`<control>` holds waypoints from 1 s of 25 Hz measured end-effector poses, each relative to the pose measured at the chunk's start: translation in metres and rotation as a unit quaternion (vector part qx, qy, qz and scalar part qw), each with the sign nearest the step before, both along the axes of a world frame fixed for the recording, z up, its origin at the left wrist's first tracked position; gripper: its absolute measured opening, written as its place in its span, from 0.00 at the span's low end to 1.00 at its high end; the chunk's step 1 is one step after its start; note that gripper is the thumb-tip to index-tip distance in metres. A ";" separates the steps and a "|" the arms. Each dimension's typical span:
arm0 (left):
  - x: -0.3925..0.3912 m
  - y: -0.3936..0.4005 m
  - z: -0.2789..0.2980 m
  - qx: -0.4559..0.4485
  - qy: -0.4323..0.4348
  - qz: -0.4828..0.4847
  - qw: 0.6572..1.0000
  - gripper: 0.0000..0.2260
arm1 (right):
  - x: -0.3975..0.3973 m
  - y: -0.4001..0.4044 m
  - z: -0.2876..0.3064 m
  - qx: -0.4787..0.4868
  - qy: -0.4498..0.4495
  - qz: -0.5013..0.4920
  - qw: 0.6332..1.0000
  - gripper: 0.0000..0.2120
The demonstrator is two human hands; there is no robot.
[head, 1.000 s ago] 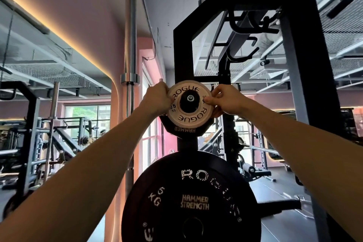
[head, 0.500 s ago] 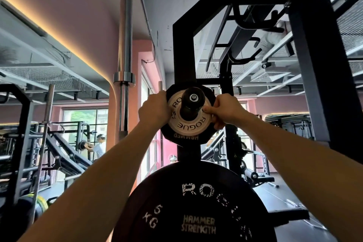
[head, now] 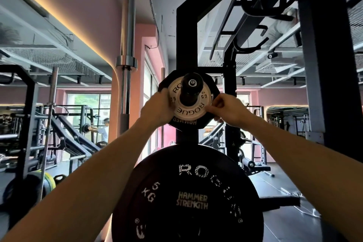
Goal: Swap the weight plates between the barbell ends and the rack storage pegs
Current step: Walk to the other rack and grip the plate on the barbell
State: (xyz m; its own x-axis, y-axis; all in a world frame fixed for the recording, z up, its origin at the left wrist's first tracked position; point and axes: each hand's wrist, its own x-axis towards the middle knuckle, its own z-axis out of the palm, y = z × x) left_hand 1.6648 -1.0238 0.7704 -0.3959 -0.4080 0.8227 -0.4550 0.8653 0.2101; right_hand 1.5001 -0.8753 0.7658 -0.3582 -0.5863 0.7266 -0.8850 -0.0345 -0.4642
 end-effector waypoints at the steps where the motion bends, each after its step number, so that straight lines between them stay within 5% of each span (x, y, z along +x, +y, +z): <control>1: 0.001 0.003 -0.013 0.005 -0.028 -0.005 1.000 0.11 | -0.001 0.004 -0.008 0.010 0.010 -0.006 1.000 0.16; 14: 0.053 0.022 -0.239 0.203 -0.212 -0.110 0.950 0.13 | 0.039 0.091 -0.232 0.247 -0.076 -0.143 0.955 0.17; 22: 0.110 0.084 -0.462 0.329 -0.401 -0.165 0.839 0.15 | 0.124 0.178 -0.441 0.361 -0.255 -0.185 0.878 0.24; 25: 0.134 0.132 -0.550 0.377 -0.491 -0.157 0.770 0.16 | 0.166 0.230 -0.520 0.392 -0.334 -0.199 0.834 0.23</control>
State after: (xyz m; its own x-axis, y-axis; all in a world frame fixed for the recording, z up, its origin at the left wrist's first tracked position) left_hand 1.7984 -0.8916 0.2200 -0.8522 -0.3805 -0.3591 -0.5080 0.7661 0.3938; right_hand 1.6664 -0.6456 0.2460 -0.8088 -0.5253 -0.2644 -0.2887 0.7464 -0.5996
